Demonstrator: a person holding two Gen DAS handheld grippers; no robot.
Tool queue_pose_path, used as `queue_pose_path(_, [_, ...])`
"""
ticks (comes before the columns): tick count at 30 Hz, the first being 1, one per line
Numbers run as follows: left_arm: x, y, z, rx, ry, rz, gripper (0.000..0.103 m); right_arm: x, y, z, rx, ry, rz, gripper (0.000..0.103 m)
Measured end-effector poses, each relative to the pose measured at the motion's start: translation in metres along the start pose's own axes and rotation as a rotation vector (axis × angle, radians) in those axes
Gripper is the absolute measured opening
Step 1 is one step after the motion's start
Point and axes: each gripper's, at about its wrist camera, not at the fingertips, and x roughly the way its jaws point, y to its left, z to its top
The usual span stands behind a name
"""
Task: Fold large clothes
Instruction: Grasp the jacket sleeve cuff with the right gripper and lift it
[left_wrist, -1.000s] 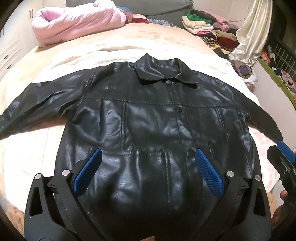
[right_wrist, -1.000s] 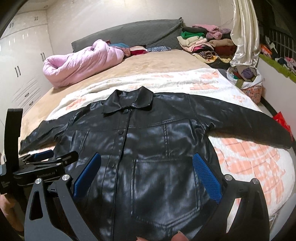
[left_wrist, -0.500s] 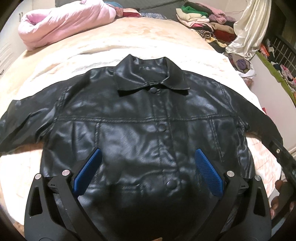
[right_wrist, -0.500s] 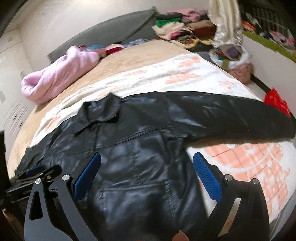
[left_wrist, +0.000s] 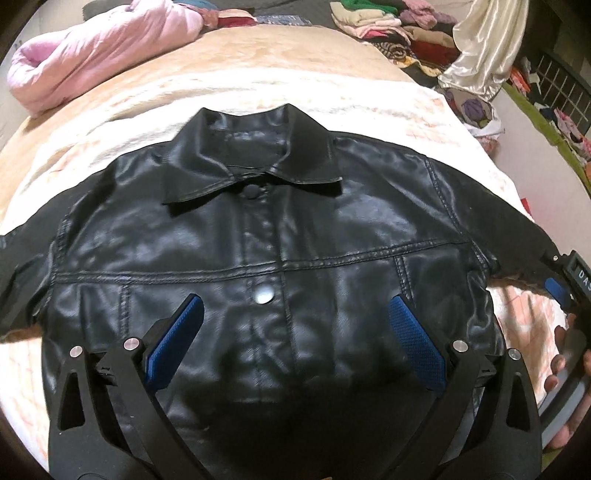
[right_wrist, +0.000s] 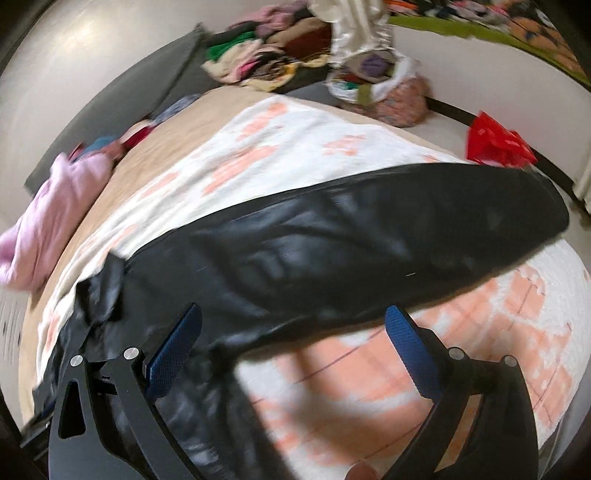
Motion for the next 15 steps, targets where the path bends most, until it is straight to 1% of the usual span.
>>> queue_pose_path(5, [0.019, -0.012, 0.008, 0.019, 0.014, -0.008, 0.094, 0.014, -0.041, 0.01, 0.115, -0.023, -0.053, 0.099])
queue_pose_path(11, [0.037, -0.03, 0.019, 0.053, 0.022, 0.0, 0.094, 0.027, -0.101, 0.017, 0.326, -0.035, -0.108, 0.099])
queue_pose_path(15, [0.048, -0.04, 0.026, 0.057, 0.03, 0.0, 0.094, 0.035, -0.133, 0.022, 0.441, -0.039, -0.118, 0.099])
